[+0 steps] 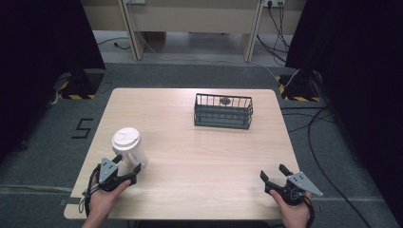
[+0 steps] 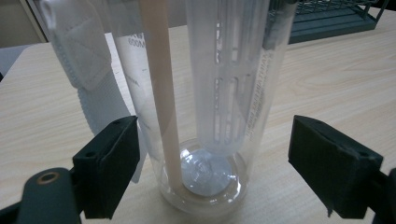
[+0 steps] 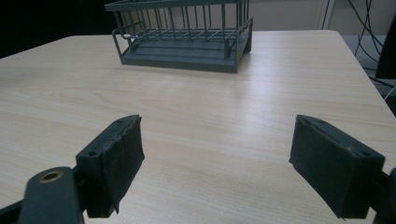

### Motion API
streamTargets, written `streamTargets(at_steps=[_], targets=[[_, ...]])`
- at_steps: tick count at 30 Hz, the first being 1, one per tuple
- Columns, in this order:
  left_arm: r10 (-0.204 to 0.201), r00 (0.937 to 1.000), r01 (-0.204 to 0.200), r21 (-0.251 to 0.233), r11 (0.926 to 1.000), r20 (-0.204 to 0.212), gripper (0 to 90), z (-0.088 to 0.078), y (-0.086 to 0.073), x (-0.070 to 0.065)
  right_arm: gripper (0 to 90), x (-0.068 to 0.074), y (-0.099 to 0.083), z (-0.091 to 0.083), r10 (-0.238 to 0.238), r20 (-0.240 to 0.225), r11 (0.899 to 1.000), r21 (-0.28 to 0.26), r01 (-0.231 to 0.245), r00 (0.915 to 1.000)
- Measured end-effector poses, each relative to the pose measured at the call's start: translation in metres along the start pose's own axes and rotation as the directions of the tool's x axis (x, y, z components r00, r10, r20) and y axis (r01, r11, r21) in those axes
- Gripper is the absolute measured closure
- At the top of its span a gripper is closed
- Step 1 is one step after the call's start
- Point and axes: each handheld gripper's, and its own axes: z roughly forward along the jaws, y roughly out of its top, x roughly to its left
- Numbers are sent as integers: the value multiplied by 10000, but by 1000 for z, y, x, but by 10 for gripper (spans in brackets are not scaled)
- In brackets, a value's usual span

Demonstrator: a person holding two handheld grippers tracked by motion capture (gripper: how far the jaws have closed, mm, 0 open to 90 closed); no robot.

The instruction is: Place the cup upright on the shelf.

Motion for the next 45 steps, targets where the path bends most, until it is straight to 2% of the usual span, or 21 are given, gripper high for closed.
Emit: streamTargets(at_steps=[7,13,15,18,33,39,45], targets=[[138,9999,-137,-153,9998,78,145,12,1,5,178,0,0,0,95,47,9999,62,-95,9999],[472,9988,-467,-362,9982,135,140,22,-1,7,178,-1,0,1,158,45,9998,94,-159,9999],[461,9988,-457,-248,9986,160,141,23,-3,7,178,-1,0,1,153,34,9998,106,-153,9999],[442,9989,-434,-463,9980,154,144,24,-2,8,179,-1,1,1,133,35,9998,145,-134,9999],[344,9988,-317,-779,9965,337,156,28,0,9,186,-2,1,2,387,86,9989,245,-389,9992],[260,9987,-219,-923,9955,433,148,29,0,9,188,-3,1,2,336,74,9991,267,-338,9994],[355,9987,-317,-1028,9942,360,158,33,4,9,188,-4,1,3,411,80,9987,297,-413,9991]])
